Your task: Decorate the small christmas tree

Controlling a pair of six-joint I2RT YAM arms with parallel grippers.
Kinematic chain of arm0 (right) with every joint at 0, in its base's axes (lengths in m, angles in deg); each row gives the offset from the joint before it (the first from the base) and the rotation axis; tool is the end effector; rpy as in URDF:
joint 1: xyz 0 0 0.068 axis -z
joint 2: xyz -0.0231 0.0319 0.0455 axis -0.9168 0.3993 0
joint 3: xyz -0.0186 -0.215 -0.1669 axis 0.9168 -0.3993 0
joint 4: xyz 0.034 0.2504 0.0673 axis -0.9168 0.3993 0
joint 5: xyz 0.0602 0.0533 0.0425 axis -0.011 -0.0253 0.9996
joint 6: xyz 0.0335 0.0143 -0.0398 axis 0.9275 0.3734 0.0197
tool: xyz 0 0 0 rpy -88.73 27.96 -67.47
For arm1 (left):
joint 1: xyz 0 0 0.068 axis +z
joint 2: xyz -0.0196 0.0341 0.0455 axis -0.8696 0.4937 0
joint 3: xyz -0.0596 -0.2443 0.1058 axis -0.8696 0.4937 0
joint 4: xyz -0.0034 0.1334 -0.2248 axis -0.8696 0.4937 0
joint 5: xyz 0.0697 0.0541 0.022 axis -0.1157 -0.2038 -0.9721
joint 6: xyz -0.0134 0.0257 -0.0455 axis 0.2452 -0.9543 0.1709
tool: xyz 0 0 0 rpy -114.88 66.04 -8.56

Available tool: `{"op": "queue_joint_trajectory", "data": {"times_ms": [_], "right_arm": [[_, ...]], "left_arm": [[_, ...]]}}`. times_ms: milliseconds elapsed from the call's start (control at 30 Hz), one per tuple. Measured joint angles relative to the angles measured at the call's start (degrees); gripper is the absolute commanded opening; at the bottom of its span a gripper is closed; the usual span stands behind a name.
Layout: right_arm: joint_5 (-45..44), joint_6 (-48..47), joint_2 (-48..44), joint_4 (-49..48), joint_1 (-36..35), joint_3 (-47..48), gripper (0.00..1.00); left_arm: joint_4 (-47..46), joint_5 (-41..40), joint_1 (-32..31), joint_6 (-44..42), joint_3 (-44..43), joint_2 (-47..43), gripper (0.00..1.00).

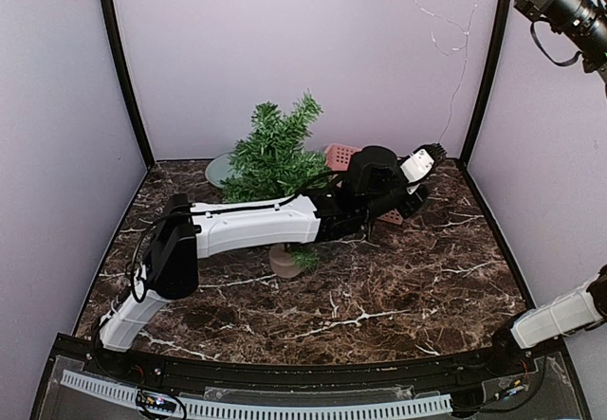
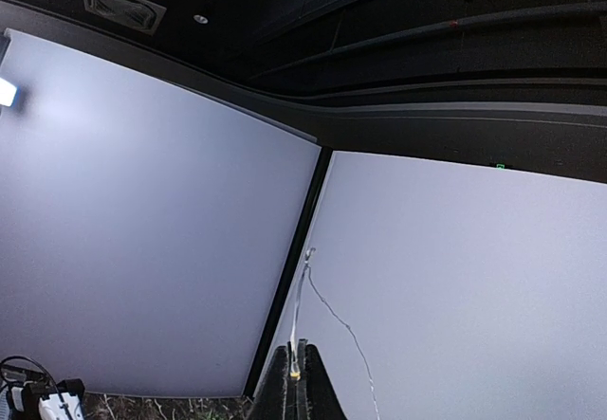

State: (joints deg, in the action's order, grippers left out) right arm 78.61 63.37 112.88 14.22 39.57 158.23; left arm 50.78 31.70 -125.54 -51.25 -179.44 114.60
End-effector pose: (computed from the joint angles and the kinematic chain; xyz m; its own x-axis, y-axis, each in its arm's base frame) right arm 0.1301 0.0884 0.6431 0.4788 0.2466 -0.8426 -0.7971 0.5242 -0.2996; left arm 0.2495 -0.5213 0.2982 0.2779 0.1945 -0.9407 0.7559 0.5601 0.3391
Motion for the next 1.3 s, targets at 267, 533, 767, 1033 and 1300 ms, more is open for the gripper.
{"op": "queue_joint_trajectory", "data": {"times_ms": [267, 533, 767, 1033, 1300], "right_arm": [[-0.02, 0.0, -0.07, -0.46, 0.0, -0.44, 0.0], [-0.02, -0.02, -0.07, -0.66, 0.0, -1.18, 0.0], [-0.02, -0.02, -0.39, -1.07, 0.0, -1.84, 0.0], [0.0, -0.02, -0.81, -1.42, 0.0, -2.27, 0.0], [-0.02, -0.02, -1.31, -1.9, 0.0, -3.1, 0.0]], "left_arm": [[0.11, 0.07, 1.16, -0.24, -4.33, 2.8, 0.27], [0.09, 1.79, 1.53, -0.68, -4.59, 3.54, 0.24], [-0.87, 3.1, 1.53, -0.7, -7.98, 5.29, 0.19], [-1.73, 3.82, 1.53, -1.11, -8.81, 7.1, 0.06], [-1.92, 4.61, 1.36, -2.01, -9.99, 7.63, 0.0]]}}
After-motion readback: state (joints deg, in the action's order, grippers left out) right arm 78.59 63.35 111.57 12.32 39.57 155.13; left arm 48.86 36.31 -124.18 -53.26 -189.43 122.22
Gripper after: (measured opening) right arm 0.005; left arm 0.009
